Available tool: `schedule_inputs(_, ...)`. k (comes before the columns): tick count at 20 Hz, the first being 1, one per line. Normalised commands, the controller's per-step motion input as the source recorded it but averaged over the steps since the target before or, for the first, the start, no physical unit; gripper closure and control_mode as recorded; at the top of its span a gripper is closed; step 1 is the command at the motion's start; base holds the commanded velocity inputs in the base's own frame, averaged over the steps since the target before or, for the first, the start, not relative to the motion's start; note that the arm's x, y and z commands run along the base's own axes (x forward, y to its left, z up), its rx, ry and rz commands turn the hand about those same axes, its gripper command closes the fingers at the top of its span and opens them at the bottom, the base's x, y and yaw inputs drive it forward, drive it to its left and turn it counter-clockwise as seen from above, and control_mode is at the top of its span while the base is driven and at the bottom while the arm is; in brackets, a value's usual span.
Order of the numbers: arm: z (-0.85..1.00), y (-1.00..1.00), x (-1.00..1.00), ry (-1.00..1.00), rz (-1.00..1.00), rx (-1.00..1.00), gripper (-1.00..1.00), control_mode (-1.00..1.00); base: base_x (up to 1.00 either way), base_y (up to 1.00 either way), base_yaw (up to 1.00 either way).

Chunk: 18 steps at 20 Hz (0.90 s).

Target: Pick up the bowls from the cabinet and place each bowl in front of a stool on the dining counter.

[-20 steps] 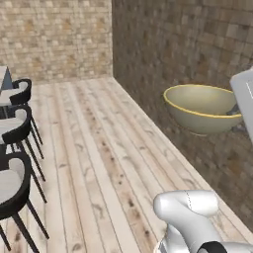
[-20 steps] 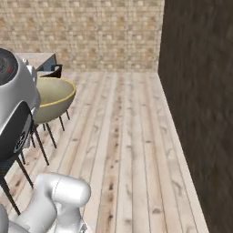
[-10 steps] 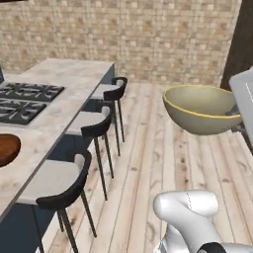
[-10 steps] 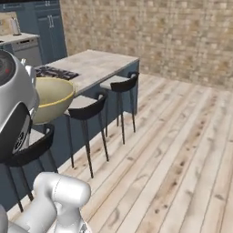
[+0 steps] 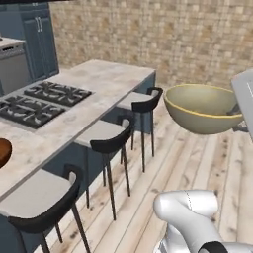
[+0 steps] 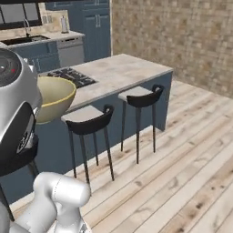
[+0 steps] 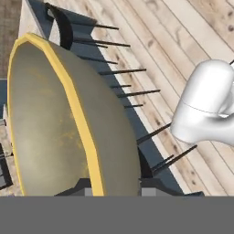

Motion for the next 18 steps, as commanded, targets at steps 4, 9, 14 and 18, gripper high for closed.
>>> schedule_inputs(4,0.0,0.0,0.0,0.0,0.0,0.0,1.0,1.0,0.66,-0.8,0.59)
schedule_inputs(9,0.0,0.0,0.0,0.0,0.0,0.0,1.0,1.0,0.74,-0.5,0.72)
schedule_inputs(14,0.0,0.0,0.0,0.0,0.0,0.0,1.0,1.0,0.72,-0.65,0.65)
schedule_inputs(18,0.0,0.0,0.0,0.0,0.0,0.0,1.0,1.0,0.46,-0.76,0.63)
